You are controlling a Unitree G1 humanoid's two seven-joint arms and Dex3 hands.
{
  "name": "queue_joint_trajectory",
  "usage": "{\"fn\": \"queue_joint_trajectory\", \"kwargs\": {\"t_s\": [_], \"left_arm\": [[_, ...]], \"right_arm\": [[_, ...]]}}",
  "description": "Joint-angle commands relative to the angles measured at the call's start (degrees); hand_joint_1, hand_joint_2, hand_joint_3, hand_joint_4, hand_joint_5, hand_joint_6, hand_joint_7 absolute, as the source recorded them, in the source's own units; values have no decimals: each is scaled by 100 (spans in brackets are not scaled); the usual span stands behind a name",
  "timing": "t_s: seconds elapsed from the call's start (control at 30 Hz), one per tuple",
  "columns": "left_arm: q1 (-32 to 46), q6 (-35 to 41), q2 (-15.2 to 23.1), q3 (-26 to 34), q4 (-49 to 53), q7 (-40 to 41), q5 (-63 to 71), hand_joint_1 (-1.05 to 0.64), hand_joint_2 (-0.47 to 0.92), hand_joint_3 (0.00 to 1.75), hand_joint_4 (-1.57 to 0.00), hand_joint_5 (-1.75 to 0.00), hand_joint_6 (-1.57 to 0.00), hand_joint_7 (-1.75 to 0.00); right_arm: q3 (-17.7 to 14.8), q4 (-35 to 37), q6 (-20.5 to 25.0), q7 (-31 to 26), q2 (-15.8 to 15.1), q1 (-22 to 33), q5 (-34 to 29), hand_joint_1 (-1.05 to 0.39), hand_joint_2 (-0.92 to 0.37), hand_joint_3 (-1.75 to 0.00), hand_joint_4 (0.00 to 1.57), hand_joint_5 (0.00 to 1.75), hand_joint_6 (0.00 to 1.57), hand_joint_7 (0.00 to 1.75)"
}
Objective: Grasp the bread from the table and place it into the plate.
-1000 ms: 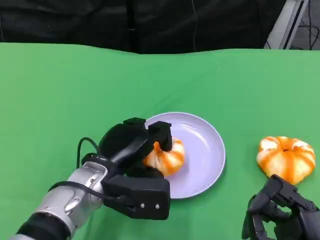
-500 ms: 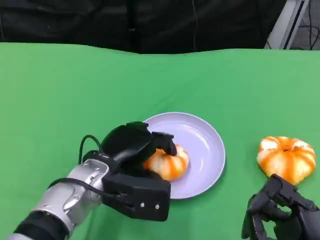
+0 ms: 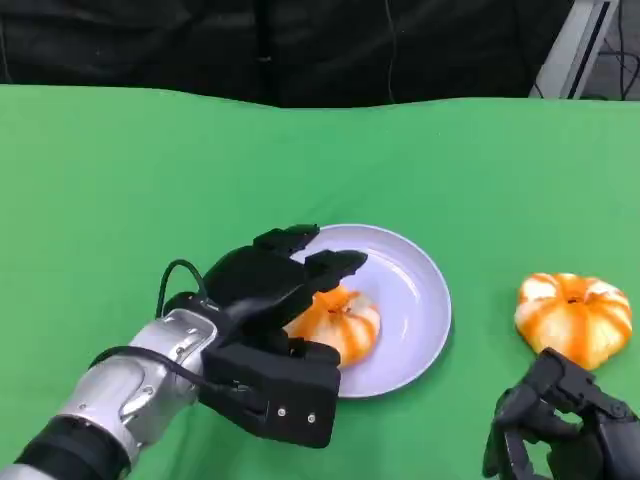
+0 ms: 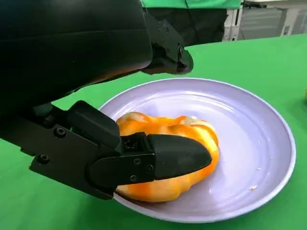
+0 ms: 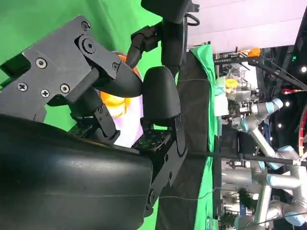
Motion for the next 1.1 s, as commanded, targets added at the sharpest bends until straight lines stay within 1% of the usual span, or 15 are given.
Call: {"fn": "queue_joint_trajectory", "kwargs": {"t_s": [0.03, 0.33, 0.43, 0.47, 0.5, 0.53, 0.57, 0.63, 0.73, 0.77, 0.8, 0.83, 0.87, 0.97, 1.1], "left_arm": [[21, -14, 107, -3, -88, 144, 32, -105, 92, 84, 0, 0, -12, 0], [93, -82, 132, 68, -210, 149, -77, -105, 92, 85, 0, 0, -13, -1], [246, -274, 85, 284, -341, 137, -477, -95, 92, 69, 0, 0, -21, -3], [314, -295, 52, 379, -416, 118, -637, -77, 92, 50, -13, -5, -31, -4], [413, -323, -53, 553, -480, 51, -979, -64, 92, 40, -23, -9, -38, -5], [495, -349, -164, 712, -515, -41, -1327, -37, 92, 35, -55, -23, -61, -11], [546, -366, -235, 812, -535, -113, -1564, -13, 92, 38, -82, -41, -87, -18], [584, -378, -281, 884, -556, -199, -1760, -1, 92, 40, -93, -54, -101, -19], [594, -371, -279, 898, -580, -247, -1801, 3, 92, 41, -96, -60, -106, -19], [809, -52, -291, 1215, -972, -872, -2687, 3, 92, 41, -96, -60, -106, -19], [1011, 294, -275, 1500, -1377, -1449, -3500, -2, 69, 95, -92, -126, -98, -95], [1192, 640, -242, 1733, -1769, -1906, -4151, -5, 57, 119, -88, -150, -87, -134], [1317, 914, -207, 1880, -2066, -2198, -4557, -6, 49, 134, -86, -165, -81, -158], [1640, 1655, -73, 2206, -2821, -2717, -5388, -7, 44, 143, -86, -173, -79, -172], [1955, 2483, 41, 2561, -3543, -3175, -6217, -5, 45, 143, -92, -175, -82, -172]], "right_arm": [[-37, 23, -23, -26, -44, 13, 33, -13, -46, -136, 85, 175, 77, 158], [-25, 2, -2, -23, -46, 33, 31, -14, -46, -136, 85, 175, 77, 159], [-17, -8, -14, -49, -33, 46, -6, -14, -47, -136, 85, 175, 77, 159], [-13, -18, -7, -58, -29, 51, -14, -14, -47, -136, 85, 175, 77, 159], [-14, -13, -12, -51, -33, 47, -3, -14, -47, -136, 85, 175, 77, 159], [-21, -11, -3, -45, -43, 41, 15, -14, -47, -136, 85, 175, 77, 160], [-27, -8, 2, -40, -51, 37, 29, -14, -47, -136, 85, 175, 77, 160], [-32, -8, 10, -38, -57, 33, 40, -13, -47, -136, 85, 175, 76, 159], [-31, -8, 10, -38, -57, 33, 40, -13, -47, -136, 84, 175, 76, 159], [-38, 0, 5, -37, -59, 23, 42, -13, -47, -136, 84, 175, 76, 159], [-44, 12, -2, -31, -62, 12, 50, -13, -46, -136, 84, 175, 76, 159], [-50, 25, -10, -29, -65, 4, 49, -13, -46, -136, 84, 175, 77, 159], [-56, 33, -14, -25, -69, -1, 52, -13, -46, -136, 84, 175, 77, 159], [-61, 38, -9, -21, -76, 3, 49, -14, -46, -136, 84, 175, 77, 159], [-61, 29, 18, 6, -79, 6, 92, -15, -46, -137, 84, 175, 77, 158]]}}
